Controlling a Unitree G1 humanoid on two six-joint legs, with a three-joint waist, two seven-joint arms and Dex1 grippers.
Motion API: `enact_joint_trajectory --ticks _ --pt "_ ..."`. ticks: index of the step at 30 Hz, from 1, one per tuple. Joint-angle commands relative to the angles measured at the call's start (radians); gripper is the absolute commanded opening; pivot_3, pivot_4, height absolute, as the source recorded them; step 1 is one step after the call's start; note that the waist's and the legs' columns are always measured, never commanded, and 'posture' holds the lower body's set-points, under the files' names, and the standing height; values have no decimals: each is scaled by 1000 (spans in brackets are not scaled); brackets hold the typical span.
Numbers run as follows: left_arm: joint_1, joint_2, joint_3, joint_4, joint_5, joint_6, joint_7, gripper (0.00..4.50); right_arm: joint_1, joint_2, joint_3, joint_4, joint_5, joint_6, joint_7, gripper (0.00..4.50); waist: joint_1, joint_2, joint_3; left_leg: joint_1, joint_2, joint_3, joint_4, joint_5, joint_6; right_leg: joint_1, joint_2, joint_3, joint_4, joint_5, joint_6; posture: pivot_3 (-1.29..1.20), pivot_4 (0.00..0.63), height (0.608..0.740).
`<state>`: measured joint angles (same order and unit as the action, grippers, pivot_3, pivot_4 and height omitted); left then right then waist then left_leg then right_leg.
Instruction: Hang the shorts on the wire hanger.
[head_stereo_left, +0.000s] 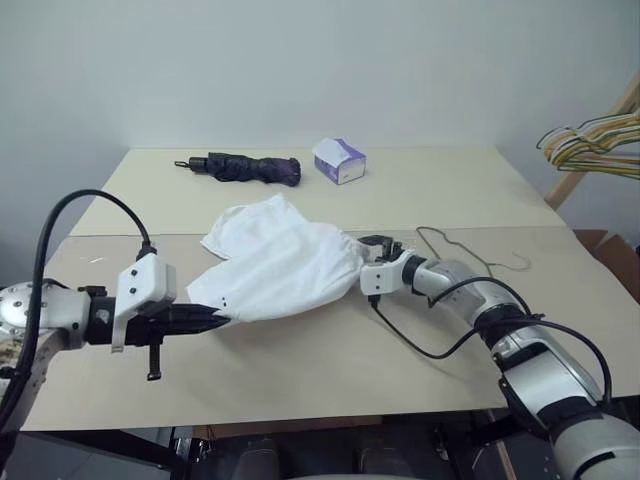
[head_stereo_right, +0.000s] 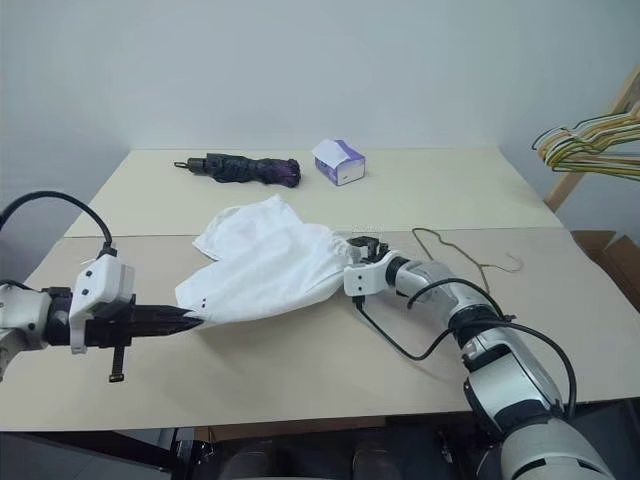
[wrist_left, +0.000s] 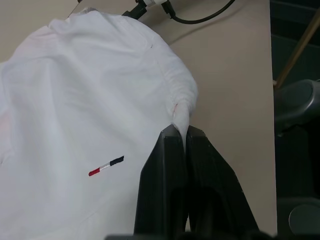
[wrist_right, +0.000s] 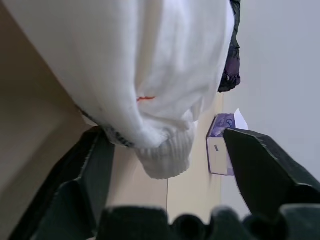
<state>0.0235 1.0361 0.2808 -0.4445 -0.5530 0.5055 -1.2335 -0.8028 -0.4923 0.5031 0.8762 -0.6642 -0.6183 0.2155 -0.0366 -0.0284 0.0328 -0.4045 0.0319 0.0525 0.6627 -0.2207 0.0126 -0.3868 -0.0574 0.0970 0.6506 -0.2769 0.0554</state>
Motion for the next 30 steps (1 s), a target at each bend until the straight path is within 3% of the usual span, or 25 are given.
enact_joint_trajectory --ticks 1,8,14,21,26,30 --pt "1 12 34 -17 -18 1 2 0 -42 -3 0 8 -7 -36 -26 2551 0 0 0 0 0 0 0 0 0 0 0 0 0 0 0 118 0 740" --pt "21 2 24 4 10 -22 15 0 -48 -25 8 9 -36 -62 -31 25 -1 0 0 0 0 0 0 0 0 0 0 0 1 0 0 114 0 740" --pt "40 4 6 30 50 -47 19 0 -8 -121 -5 -116 -40 -64 34 25 1 0 0 0 0 0 0 0 0 0 0 0 1 0 0 109 0 740" --pt "159 70 -1 24 119 -85 -50 0 306 -388 -75 -644 174 52 442 25 27 0 0 0 1 0 0 0 0 0 0 0 0 -1 -1 82 0 740" --pt "232 103 -12 18 143 -119 -100 0 525 -481 -124 -996 301 274 661 25 24 0 0 2 2 3 0 0 0 1 -1 0 0 -2 -2 43 0 740" --pt "275 138 -32 34 192 -170 -139 0 605 -509 -162 -1171 334 439 764 25 17 0 0 4 3 4 0 0 0 1 0 0 0 -3 -3 31 0 740"
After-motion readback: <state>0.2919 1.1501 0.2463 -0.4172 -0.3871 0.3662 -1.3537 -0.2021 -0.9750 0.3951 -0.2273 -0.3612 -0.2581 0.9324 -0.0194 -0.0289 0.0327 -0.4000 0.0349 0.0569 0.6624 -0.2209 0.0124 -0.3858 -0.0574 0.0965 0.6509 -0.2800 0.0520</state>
